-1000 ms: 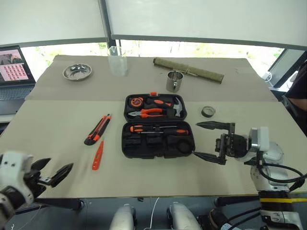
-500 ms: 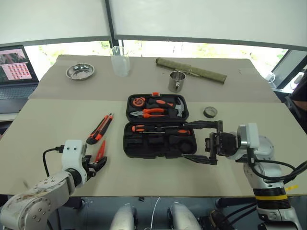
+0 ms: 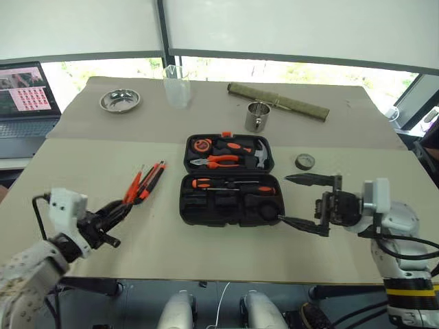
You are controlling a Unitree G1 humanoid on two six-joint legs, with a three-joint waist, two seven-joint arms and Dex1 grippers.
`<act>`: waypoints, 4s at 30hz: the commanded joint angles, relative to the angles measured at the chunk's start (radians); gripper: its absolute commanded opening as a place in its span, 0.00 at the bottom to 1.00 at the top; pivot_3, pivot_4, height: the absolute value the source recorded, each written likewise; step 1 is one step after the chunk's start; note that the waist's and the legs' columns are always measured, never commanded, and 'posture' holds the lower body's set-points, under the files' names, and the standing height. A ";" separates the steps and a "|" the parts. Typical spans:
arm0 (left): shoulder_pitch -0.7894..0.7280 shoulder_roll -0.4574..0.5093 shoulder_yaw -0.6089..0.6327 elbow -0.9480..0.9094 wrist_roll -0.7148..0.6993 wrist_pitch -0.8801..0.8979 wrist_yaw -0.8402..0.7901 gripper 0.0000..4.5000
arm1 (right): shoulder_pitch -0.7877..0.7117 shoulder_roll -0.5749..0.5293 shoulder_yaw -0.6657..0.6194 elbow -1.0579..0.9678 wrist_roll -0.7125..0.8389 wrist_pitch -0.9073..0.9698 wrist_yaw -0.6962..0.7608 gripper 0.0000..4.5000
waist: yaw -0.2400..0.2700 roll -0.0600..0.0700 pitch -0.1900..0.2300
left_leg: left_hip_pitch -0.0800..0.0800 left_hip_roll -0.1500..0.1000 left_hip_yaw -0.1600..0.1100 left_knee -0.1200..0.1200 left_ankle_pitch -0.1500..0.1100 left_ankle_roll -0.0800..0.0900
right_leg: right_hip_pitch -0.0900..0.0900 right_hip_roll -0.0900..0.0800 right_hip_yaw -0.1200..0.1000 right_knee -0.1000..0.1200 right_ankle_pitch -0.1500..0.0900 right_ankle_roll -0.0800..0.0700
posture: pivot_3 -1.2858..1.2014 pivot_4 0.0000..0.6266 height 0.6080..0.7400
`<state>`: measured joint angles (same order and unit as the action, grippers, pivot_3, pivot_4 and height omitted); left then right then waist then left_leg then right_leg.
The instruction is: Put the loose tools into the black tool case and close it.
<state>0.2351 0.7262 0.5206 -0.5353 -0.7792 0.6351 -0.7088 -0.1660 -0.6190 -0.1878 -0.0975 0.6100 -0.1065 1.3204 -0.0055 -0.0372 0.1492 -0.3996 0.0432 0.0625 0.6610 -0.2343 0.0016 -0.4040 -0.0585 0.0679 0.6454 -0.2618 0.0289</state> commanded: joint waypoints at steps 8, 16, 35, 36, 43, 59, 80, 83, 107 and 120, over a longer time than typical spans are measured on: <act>-0.754 0.070 -0.709 0.523 0.528 -0.340 -0.429 0.10 | 0.057 -0.116 -0.048 -0.103 -0.004 0.148 -0.101 1.00 | 0.017 0.002 0.001 | -0.003 -0.003 0.001 0.000 0.001 0.001 | 0.000 0.002 0.001 -0.002 0.002 0.004 | 0.52 0.24 1.00; -0.929 -0.022 -0.884 0.697 0.668 -0.393 -0.556 0.10 | 0.096 -0.154 -0.040 -0.151 -0.029 0.190 -0.134 1.00 | -0.006 0.000 0.001 | -0.010 -0.005 -0.003 0.002 -0.001 0.004 | -0.004 0.002 0.002 -0.005 0.001 0.007 | 0.52 0.24 1.00; -1.011 -0.049 -1.019 0.692 0.867 -0.154 -0.572 0.10 | 0.127 -0.127 -0.037 -0.214 -0.003 0.206 -0.157 1.00 | -0.006 0.000 0.001 | -0.007 -0.006 -0.005 0.008 -0.001 0.004 | 0.000 0.001 0.001 0.002 0.001 0.008 | 0.52 0.24 1.00; -1.018 -0.055 -1.025 0.695 0.873 -0.152 -0.571 0.10 | 0.128 -0.126 -0.036 -0.217 -0.002 0.207 -0.157 1.00 | -0.006 0.000 0.001 | -0.007 -0.006 -0.005 0.008 -0.001 0.004 | 0.001 0.001 0.001 0.002 0.001 0.008 | 0.52 0.24 1.00; -1.029 -0.060 -1.035 0.667 0.866 -0.133 -0.617 0.32 | 0.127 -0.117 -0.025 -0.227 0.009 0.226 -0.156 1.00 | -0.006 0.000 0.001 | -0.007 -0.007 -0.006 0.011 -0.001 0.004 | 0.002 0.001 0.001 0.002 0.001 0.008 | 0.52 0.24 1.00; -0.961 -0.158 -0.727 0.620 0.603 -0.274 -0.539 0.56 | 0.131 -0.097 -0.014 -0.226 0.014 0.245 -0.170 1.00 | -0.005 0.000 0.001 | -0.014 -0.007 -0.010 0.017 -0.002 0.006 | -0.001 0.001 -0.002 0.003 0.001 0.009 | 0.52 0.24 1.00; -0.772 -0.283 -0.774 0.711 0.649 -0.140 -0.324 0.00 | 0.115 -0.081 -0.011 -0.195 0.002 0.216 -0.154 1.00 | -0.004 0.000 0.001 | -0.012 -0.007 -0.011 0.018 -0.002 0.007 | 0.001 0.000 -0.002 0.003 0.002 0.011 | 0.52 0.24 1.00; -0.752 -0.280 -0.774 0.692 0.641 -0.089 -0.302 0.00 | 0.119 -0.075 -0.005 -0.199 0.000 0.216 -0.156 1.00 | -0.006 0.000 0.001 | -0.008 -0.007 -0.011 0.017 -0.002 0.007 | 0.004 0.000 -0.002 0.003 0.002 0.011 | 0.52 0.24 1.00; 0.197 -0.249 0.296 0.287 0.195 -0.300 -0.065 0.99 | 0.093 0.138 0.007 -0.090 0.010 -0.025 -0.135 1.00 | 0.001 -0.001 0.002 | 0.001 0.001 -0.012 0.015 -0.005 0.008 | 0.011 -0.002 -0.001 0.001 0.001 0.009 | 0.52 0.24 1.00; -0.349 -0.005 -0.145 0.399 0.248 0.057 0.081 0.99 | 0.007 0.125 0.048 -0.070 -0.027 -0.006 -0.164 1.00 | 0.003 -0.001 0.002 | 0.001 0.002 -0.007 0.015 -0.004 0.006 | 0.008 0.001 -0.002 0.002 0.002 0.006 | 0.52 0.24 1.00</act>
<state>-0.0601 0.7182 0.4517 -0.1964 -0.5827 0.6688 -0.6653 -0.1512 -0.4851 -0.1258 -0.1610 0.5895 -0.0964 1.1669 -0.0020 -0.0383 0.1508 -0.3987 0.0446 0.0557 0.6755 -0.2382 0.0078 -0.3956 -0.0578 0.0663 0.6474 -0.2598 0.0354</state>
